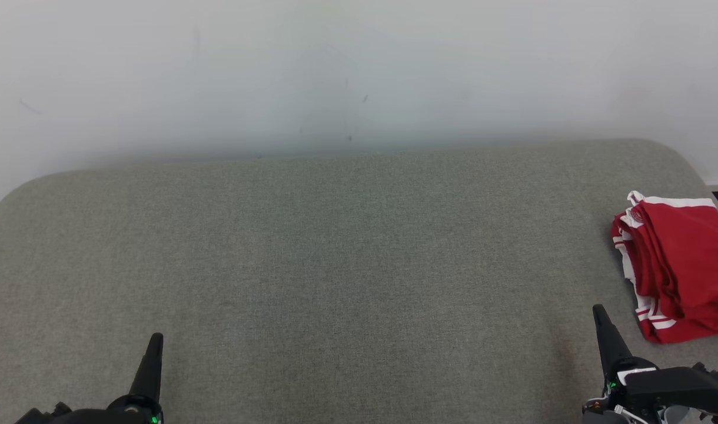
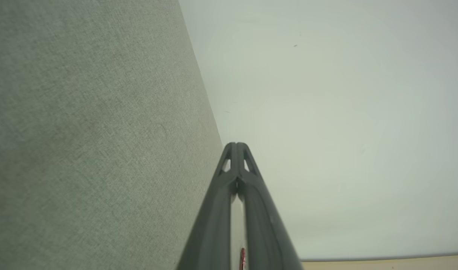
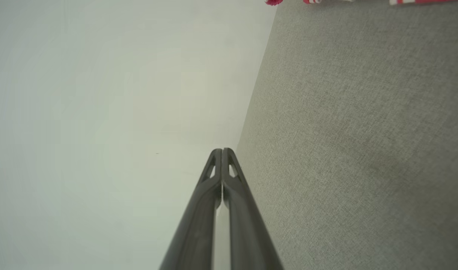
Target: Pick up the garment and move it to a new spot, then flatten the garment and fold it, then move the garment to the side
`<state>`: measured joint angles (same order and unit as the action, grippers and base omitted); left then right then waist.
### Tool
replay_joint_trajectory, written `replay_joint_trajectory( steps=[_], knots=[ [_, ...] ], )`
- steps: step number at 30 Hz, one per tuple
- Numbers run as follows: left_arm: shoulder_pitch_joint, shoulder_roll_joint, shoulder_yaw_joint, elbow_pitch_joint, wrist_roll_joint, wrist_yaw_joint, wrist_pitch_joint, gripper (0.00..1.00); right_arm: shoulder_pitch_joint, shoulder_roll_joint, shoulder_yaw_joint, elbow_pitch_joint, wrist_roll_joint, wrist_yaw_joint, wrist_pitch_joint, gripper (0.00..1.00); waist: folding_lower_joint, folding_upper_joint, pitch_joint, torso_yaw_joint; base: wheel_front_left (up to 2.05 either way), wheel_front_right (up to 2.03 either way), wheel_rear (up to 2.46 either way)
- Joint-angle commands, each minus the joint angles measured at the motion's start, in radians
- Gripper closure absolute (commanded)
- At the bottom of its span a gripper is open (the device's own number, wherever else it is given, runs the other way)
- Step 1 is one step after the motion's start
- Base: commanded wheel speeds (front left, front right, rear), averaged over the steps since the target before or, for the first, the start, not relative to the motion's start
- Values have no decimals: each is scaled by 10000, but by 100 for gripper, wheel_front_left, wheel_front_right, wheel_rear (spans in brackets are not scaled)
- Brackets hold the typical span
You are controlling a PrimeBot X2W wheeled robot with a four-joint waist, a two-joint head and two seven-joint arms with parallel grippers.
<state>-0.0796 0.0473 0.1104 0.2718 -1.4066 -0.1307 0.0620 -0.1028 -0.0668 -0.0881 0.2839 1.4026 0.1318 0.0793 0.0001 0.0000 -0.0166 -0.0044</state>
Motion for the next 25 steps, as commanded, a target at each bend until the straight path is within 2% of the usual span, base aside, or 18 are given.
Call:
replay_joint_trajectory(
  steps=[1,25],
  knots=[
    [-207,49,38,-86,-196,0,75,100,-128,33,-56,-93,253,-16,48,100,-1,0,8,3,0,0,0],
    [-388,51,67,-227,-1867,0,512,100,-151,165,-267,-337,1878,-20,342,100,-1,0,150,38,0,0,0]
  ],
)
